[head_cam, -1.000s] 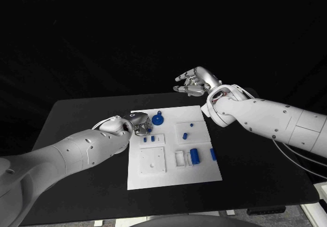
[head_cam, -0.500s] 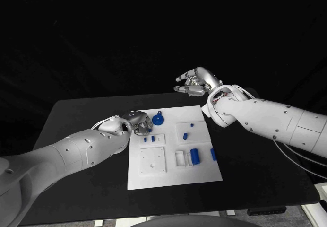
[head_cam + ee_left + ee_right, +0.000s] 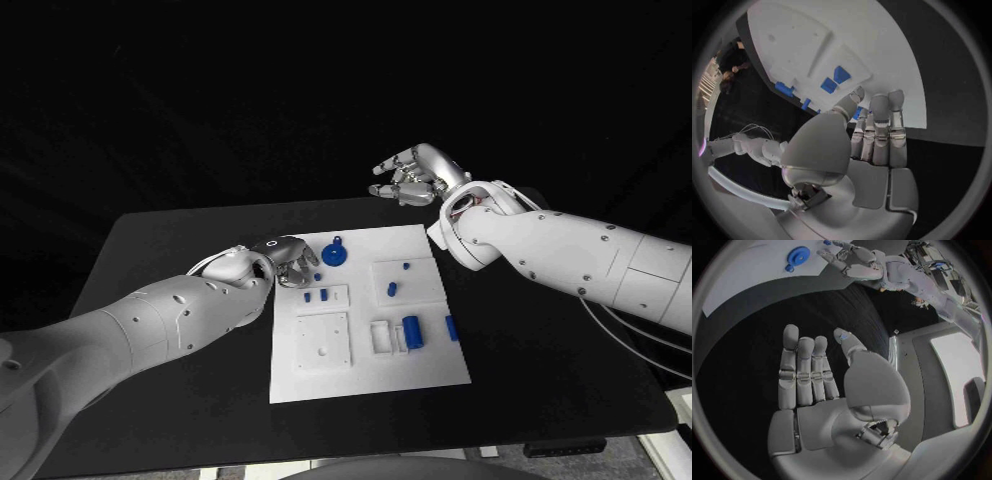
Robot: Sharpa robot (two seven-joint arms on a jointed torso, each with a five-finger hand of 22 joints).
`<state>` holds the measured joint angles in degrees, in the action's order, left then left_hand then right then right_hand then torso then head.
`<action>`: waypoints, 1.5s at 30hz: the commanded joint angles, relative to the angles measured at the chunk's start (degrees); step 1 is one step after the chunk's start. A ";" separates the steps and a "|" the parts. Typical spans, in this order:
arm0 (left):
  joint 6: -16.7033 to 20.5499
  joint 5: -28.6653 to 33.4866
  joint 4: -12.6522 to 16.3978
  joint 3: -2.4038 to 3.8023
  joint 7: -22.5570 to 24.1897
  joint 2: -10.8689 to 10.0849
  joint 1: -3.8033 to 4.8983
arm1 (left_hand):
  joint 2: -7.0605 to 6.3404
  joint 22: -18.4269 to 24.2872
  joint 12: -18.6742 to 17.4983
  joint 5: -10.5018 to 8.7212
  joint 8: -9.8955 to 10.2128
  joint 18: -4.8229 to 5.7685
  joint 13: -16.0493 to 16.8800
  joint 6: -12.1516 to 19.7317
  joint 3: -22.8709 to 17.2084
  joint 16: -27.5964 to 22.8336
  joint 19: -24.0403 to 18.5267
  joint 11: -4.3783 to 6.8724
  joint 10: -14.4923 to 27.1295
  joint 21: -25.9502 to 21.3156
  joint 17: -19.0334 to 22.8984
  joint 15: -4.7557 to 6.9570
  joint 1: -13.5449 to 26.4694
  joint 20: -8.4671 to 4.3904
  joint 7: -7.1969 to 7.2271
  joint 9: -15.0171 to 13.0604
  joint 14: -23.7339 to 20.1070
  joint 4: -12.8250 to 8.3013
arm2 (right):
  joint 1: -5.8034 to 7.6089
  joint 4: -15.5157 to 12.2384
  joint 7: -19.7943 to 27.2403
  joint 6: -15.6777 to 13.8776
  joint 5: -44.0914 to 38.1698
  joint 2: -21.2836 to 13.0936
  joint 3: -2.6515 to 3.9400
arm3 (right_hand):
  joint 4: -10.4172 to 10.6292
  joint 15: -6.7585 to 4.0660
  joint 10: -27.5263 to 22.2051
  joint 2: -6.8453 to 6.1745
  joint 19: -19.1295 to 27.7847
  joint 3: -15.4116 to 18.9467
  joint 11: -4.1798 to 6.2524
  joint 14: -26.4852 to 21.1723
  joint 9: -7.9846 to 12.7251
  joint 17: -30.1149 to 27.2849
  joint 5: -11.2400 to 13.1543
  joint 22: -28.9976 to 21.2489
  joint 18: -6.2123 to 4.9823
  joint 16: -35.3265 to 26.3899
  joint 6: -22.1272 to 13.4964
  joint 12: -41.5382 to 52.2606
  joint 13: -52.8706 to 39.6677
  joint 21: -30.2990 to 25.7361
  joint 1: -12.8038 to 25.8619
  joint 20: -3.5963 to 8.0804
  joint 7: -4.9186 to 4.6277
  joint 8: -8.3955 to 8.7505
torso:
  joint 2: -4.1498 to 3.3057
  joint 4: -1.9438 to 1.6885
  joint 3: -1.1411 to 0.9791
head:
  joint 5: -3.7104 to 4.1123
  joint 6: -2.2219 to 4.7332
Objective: Assemble the parts on the task board
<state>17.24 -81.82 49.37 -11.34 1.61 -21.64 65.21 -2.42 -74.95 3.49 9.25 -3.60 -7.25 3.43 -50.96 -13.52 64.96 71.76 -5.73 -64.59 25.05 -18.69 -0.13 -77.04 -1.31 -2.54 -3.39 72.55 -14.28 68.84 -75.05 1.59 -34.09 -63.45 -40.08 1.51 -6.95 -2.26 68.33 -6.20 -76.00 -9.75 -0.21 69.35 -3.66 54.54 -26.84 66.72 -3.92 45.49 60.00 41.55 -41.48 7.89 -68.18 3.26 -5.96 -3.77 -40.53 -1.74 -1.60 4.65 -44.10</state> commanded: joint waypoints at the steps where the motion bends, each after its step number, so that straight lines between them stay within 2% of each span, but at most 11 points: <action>1: 0.06 0.27 0.05 0.16 -0.60 -0.89 0.08 | 0.17 -0.96 -0.16 -0.41 0.30 -1.18 -0.04 0.36 0.86 0.41 0.07 0.17 0.03 -0.44 0.24 0.07 -0.43 0.38 -0.48 0.07 -0.39 0.28 | 0.00 0.23 -0.66 3.93 -0.98 -0.14 0.01 | -0.78 0.52 0.03 -0.03 1.30 -0.85 -0.23 -1.47 0.14 -3.30 0.67 -1.57 -0.19 -3.48 0.01 -4.25 4.38 -1.74 -0.39 -0.46 -0.47 0.39 | 0.09 -0.09 0.04 | -0.12 0.27; 4: 3.30 4.12 0.30 0.39 1.02 -2.37 0.35 | 1.69 -0.99 -0.03 0.19 -0.86 -1.11 -0.01 -7.61 -0.52 -0.19 0.12 1.46 -4.11 -0.47 0.60 0.91 -0.72 -0.09 -3.37 -0.39 -0.54 0.23 | 0.00 0.76 -0.63 7.73 -2.20 -0.29 0.01 | -2.48 1.16 0.98 0.15 0.60 -4.62 -0.88 -1.50 0.19 -9.51 2.85 -2.94 -0.69 -8.05 0.41 -16.35 16.67 -2.55 -0.98 -0.75 -0.92 0.50 | 0.14 -0.12 0.06 | -0.23 0.39; 6: 4.99 7.01 0.57 0.63 2.14 -3.30 0.61 | 1.63 -0.41 -0.15 0.51 -0.26 -0.53 -0.04 -9.68 -1.42 -3.06 -1.39 1.41 -4.34 -1.85 1.86 0.92 0.01 -0.24 -3.67 -0.30 -1.95 0.05 | 0.00 1.18 -0.59 9.97 -3.45 -0.36 0.00 | -3.33 1.27 -0.36 0.80 0.67 -6.51 -1.59 -1.18 0.07 -11.37 3.65 -3.26 -0.98 -8.96 1.35 -21.88 21.78 -2.82 -1.80 -0.83 -0.86 0.20 | 0.15 -0.09 0.07 | -0.21 0.45; 8: 6.60 11.38 1.22 1.02 3.67 -4.64 1.04 | 1.64 0.50 -0.16 0.55 -0.17 -0.15 -0.04 -11.12 -1.83 -6.18 -2.86 1.37 -4.56 -3.61 3.16 0.84 0.25 -0.20 -3.98 -0.37 -3.28 -0.01 | -0.01 1.91 -0.53 12.51 -5.28 -0.41 -0.04 | -4.25 1.77 -4.09 1.23 0.01 -8.56 -3.54 -0.27 -0.10 -11.95 5.60 -2.86 -1.57 -8.58 2.43 -28.28 27.03 -2.31 -2.75 -0.78 -1.05 0.02 | 0.15 -0.09 0.09 | -0.27 0.66; 9: 7.24 13.85 1.66 1.21 4.47 -5.39 1.28 | 1.73 1.26 -0.18 0.39 -0.14 0.12 -0.05 -11.75 -1.88 -8.46 -4.05 1.36 -4.87 -4.96 4.08 0.73 0.42 -0.06 -4.10 -0.37 -4.39 0.13 | -0.03 2.30 -0.53 13.58 -6.36 -0.43 -0.10 | -5.10 1.99 -1.98 0.55 -0.61 -10.11 -4.02 0.49 -0.14 -12.54 6.78 -1.94 -2.37 -8.00 3.45 -32.48 32.43 -1.45 -2.50 -1.18 -1.21 0.35 | 0.21 -0.12 0.12 | -0.34 0.72; 13: 7.41 21.31 3.99 2.29 7.26 -8.43 2.07 | 1.82 4.95 -0.15 0.34 -0.02 1.24 -0.04 -12.29 -1.38 -18.42 -7.03 1.38 -5.83 -10.39 7.84 0.05 0.31 0.43 -4.29 -0.32 -6.39 0.35 | -0.23 3.70 -0.78 16.72 -11.94 -0.55 -0.36 | -6.70 1.29 2.61 0.88 -1.56 -12.95 -3.52 2.28 -0.26 -13.14 8.85 0.97 -3.29 -6.04 5.59 -36.63 38.17 0.98 -3.23 -0.94 -0.56 0.18 | 0.50 -0.32 0.11 | -0.54 0.81; 16: 4.96 27.47 6.47 2.90 8.34 -10.96 2.81 | 2.00 8.35 -0.14 0.22 0.04 1.99 -0.04 -11.86 -1.38 -27.67 -10.81 0.84 -4.98 -15.19 11.45 -1.40 0.37 1.66 -4.35 -0.30 -8.89 0.50 | -0.64 4.66 -1.31 18.24 -17.33 -0.55 -0.78 | -7.49 0.93 3.67 0.67 -2.17 -14.42 -3.38 3.61 -0.28 -13.42 9.17 2.86 -3.66 -4.64 6.36 -38.06 38.06 2.59 -3.30 -0.72 -0.37 0.12 | 0.87 -0.58 0.31 | -0.79 0.77; 20: 1.46 33.47 10.33 3.26 9.08 -14.21 3.59 | 2.68 14.40 -0.16 0.28 0.00 1.79 -0.07 -11.05 -0.90 -44.68 -10.82 0.07 -3.04 -21.22 14.94 -2.90 -0.02 3.20 -4.48 -0.29 -4.95 0.82 | -1.39 6.10 -2.19 19.67 -23.02 -0.18 -1.51 | -7.76 0.69 4.39 0.17 -2.23 -16.84 -3.13 4.34 -0.25 -13.84 11.18 4.87 -3.85 -3.47 7.45 -38.16 38.08 4.07 -2.91 -0.57 -0.06 0.17 | 1.47 -0.96 0.54 | -0.78 0.45; 25: 0.01 37.88 15.96 3.69 10.27 -18.33 4.30 | 2.61 20.44 -0.16 -0.20 -0.02 1.69 -0.07 -10.85 0.09 -56.55 -12.76 -0.05 -2.39 -21.43 14.60 -4.14 -0.19 4.61 -4.40 -0.29 -2.97 1.01 | -2.48 7.81 -3.75 20.82 -27.98 0.33 -2.54 | -7.14 0.72 4.46 -0.62 -2.12 -17.77 -3.04 4.46 -0.23 -14.67 11.85 5.79 -3.96 -2.71 7.71 -38.17 38.08 4.57 -2.30 -0.64 0.08 0.15 | 2.15 -1.50 0.80 | -1.07 0.35; 38: 1.55 55.82 27.94 3.93 13.78 -26.91 6.91 | 2.34 31.56 -0.16 -0.51 0.01 1.65 -0.07 -10.27 1.89 -61.50 -14.28 -1.31 1.04 -21.49 14.63 -5.78 -0.25 6.37 -4.76 -0.28 -5.32 1.31 | -4.49 7.92 -8.66 24.07 -33.89 0.24 -3.56 | -5.30 1.40 1.72 -3.46 -2.29 -16.93 -3.84 3.92 -0.15 -16.43 14.05 3.67 -3.93 -2.32 5.70 -38.16 38.08 2.81 -1.00 -1.34 -0.23 0.20 | 2.86 -2.23 1.32 | -0.97 -0.18; 45: 1.85 59.93 30.24 3.94 14.74 -28.36 7.21 | 2.54 37.35 -0.16 -0.55 0.00 1.49 -0.05 -9.71 3.18 -61.46 -13.96 -1.74 2.12 -21.41 14.60 -6.24 -0.45 6.89 -5.10 -0.27 -6.53 1.40 | -5.52 8.82 -10.97 23.64 -35.93 0.82 -3.67 | -4.88 1.65 0.43 -4.41 -2.56 -17.13 -4.25 3.64 -0.12 -17.09 15.85 2.66 -4.13 -2.10 4.56 -38.17 38.08 2.23 -1.52 -1.60 -0.56 0.21 | 2.60 -2.09 1.13 | -1.02 -0.08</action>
<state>18.91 -26.83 79.12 -7.45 14.08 -49.89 72.28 0.00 -37.80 3.49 9.01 -3.81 -5.72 3.42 -61.09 -10.55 3.72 57.64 -7.59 -62.75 3.63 -4.12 -6.32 -76.89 5.43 -7.77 -3.69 66.34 -12.87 63.49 -66.55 -6.69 -11.58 -96.08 -39.45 -2.13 -11.93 -1.02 69.26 -10.12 -78.53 -26.73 -4.39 72.98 -3.88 37.51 -11.30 69.47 -6.97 43.03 64.98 3.68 -3.47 10.34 -69.69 2.04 -6.50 -3.59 -37.83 -3.89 -0.38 3.67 -44.27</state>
